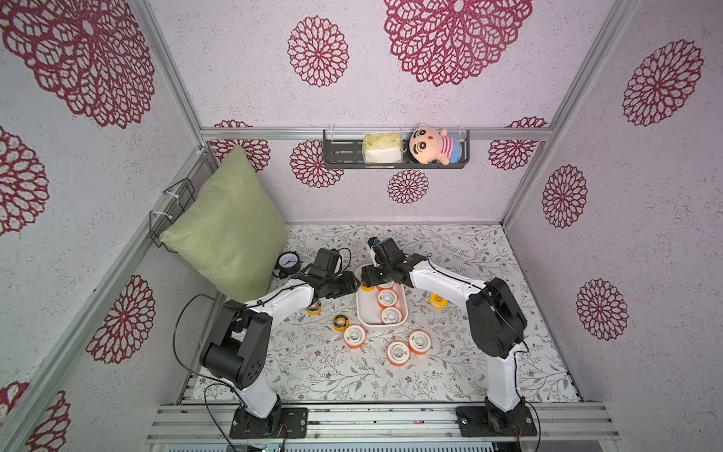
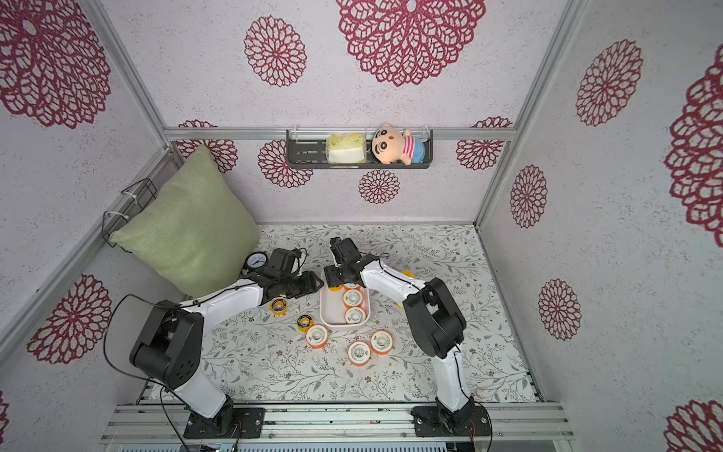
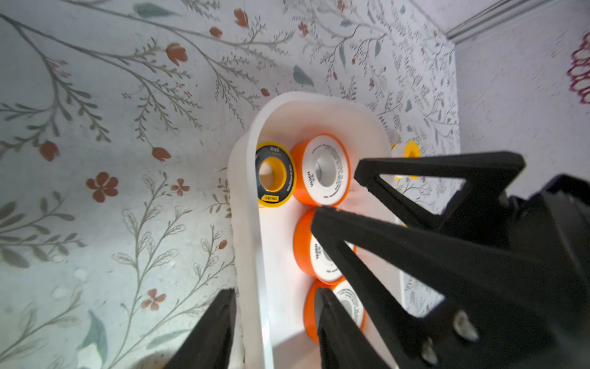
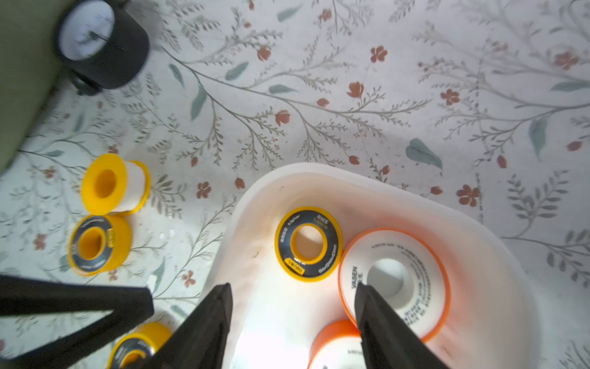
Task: Put the sealing tape into the storage box
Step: Place the sealing tape in the storage box, then pick up the sealing tape at the center of the board.
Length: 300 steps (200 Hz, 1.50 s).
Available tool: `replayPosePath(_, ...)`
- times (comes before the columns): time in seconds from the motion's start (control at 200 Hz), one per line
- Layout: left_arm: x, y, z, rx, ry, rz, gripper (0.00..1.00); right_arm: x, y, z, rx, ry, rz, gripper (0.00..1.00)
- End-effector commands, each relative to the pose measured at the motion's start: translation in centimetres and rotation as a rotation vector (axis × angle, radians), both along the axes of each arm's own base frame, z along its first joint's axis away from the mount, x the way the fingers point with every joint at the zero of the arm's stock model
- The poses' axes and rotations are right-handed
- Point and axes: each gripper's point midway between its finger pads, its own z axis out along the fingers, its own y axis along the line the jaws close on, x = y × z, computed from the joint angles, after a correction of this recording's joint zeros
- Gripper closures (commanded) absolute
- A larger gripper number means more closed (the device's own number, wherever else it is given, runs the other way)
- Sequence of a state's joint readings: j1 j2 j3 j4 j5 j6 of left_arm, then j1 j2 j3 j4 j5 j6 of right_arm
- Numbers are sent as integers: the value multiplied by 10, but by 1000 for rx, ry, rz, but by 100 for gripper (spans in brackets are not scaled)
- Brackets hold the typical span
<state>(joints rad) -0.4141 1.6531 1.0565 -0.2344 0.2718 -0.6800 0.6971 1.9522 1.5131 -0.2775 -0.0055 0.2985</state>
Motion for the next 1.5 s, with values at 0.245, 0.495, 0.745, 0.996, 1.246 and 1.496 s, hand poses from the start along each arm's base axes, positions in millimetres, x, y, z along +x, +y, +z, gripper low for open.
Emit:
replayPosePath(0.245, -27, 52, 42, 192, -97, 81, 43, 2, -55, 67, 291, -125, -62, 32)
replayPosePath(0.495, -55, 72, 30, 256, -44, 101, 43, -11, -88, 51, 309, -97, -96, 33)
replayPosePath(0.745, -82, 81, 2, 287, 48, 102, 39, -27, -101, 24, 298, -44, -104, 33)
replayPosePath(0.996, -85, 62, -30, 272, 124, 13, 30, -32, -99, 10, 306, -9, -97, 33)
replayPosePath(1.246, -77, 47, -53, 296, 143, -35, 21, -32, -98, 10, 307, -8, -96, 33)
replayPosePath(1.496, -75, 34, -68, 322, 169, -89, 20, -32, -99, 6, 299, 1, -97, 33)
